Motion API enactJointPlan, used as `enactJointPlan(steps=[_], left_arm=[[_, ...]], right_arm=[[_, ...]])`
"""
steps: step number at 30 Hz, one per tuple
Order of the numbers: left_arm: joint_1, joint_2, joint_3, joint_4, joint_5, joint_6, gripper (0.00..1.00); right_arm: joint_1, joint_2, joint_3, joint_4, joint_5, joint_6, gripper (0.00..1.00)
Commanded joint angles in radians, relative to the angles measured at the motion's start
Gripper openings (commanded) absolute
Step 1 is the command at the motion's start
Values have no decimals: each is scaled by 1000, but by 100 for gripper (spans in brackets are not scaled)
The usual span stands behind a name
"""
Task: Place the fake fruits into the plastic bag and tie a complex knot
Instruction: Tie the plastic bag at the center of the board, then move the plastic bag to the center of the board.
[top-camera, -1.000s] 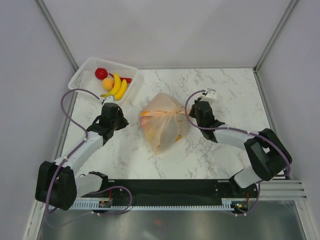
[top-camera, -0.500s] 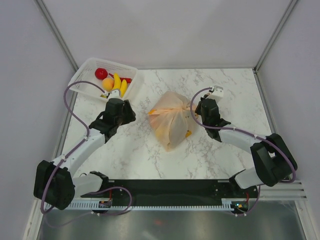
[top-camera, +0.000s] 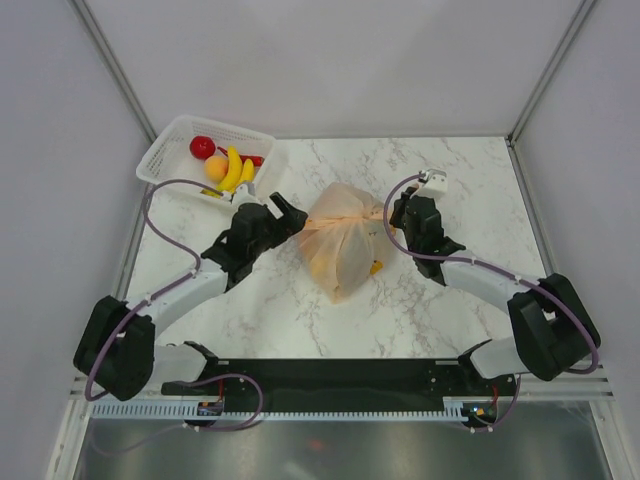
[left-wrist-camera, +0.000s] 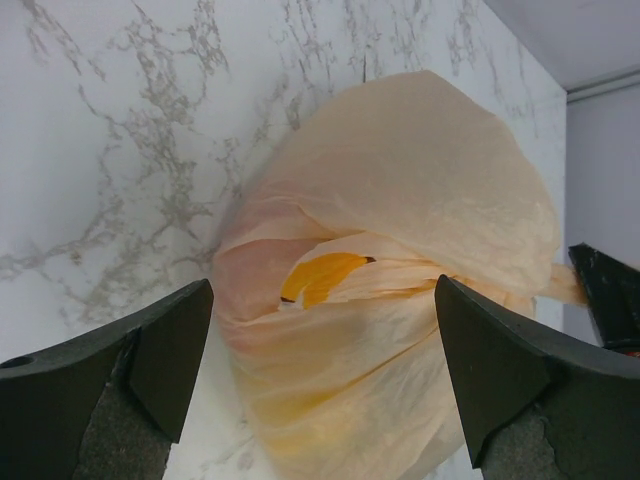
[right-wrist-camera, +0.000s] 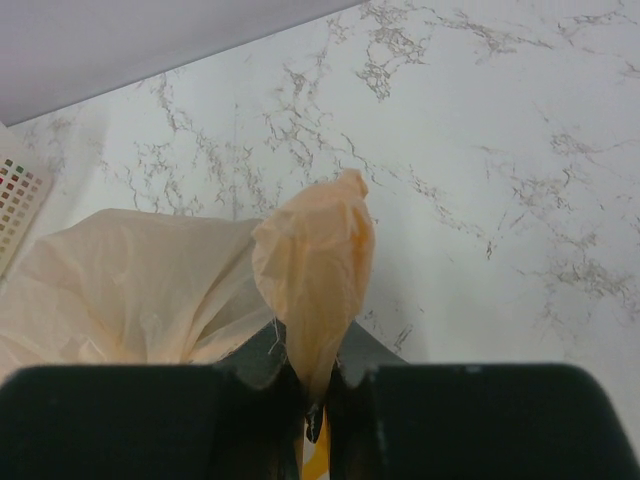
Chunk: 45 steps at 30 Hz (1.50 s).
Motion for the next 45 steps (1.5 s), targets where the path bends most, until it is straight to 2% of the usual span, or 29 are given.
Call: enactJointPlan(steps=[1, 5, 9, 15, 17, 21, 24, 25, 27, 28, 30, 32, 33, 36, 39, 42, 45], left_arm=[[-50, 69, -12, 162, -129, -264, 100], [-102, 132, -15, 163, -215, -418, 99], [-137, 166, -15, 201, -353, -486, 95], [-175, 252, 13, 296, -465, -546, 83], [-191, 292, 11, 346, -488, -564, 75], [-209, 365, 39, 416, -520, -623, 71], [-215, 407, 57, 497, -551, -569, 59], [-217, 418, 65, 509, -554, -546, 44], [-217, 434, 74, 557, -556, -486, 26], [-217, 433, 77, 601, -556, -403, 14], [-217, 427, 76, 641, -559, -287, 3], [-217, 425, 74, 682, -548, -191, 2], [-218, 427, 74, 705, -540, -70, 2], [-249, 434, 94, 762, -539, 122, 2], [-306, 448, 131, 834, -557, 291, 2], [-352, 464, 194, 827, -573, 426, 2], [-372, 453, 228, 772, -606, 462, 2]], right_arm=[[8, -35, 1, 49, -12, -5, 15], [5, -54, -10, 61, -17, -4, 15], [5, -71, -27, 76, -20, -1, 15], [5, -89, -48, 95, -34, 8, 15], [5, -92, -54, 96, -35, 8, 15], [5, -98, -59, 98, -37, 8, 15], [5, -103, -65, 102, -45, 11, 15], [5, -104, -70, 104, -45, 11, 15], [5, -106, -74, 109, -43, 8, 13], [5, -107, -77, 109, -31, 8, 11], [5, -110, -79, 109, -26, 1, 8], [5, -110, -76, 109, -31, -11, 0], [7, -109, -65, 106, -35, -16, 0], [62, -87, -22, 101, -20, -71, 0], [170, -55, 33, 96, 70, -155, 0], [217, -35, 70, 87, 92, -180, 0], [220, -34, 65, 83, 141, -185, 0]])
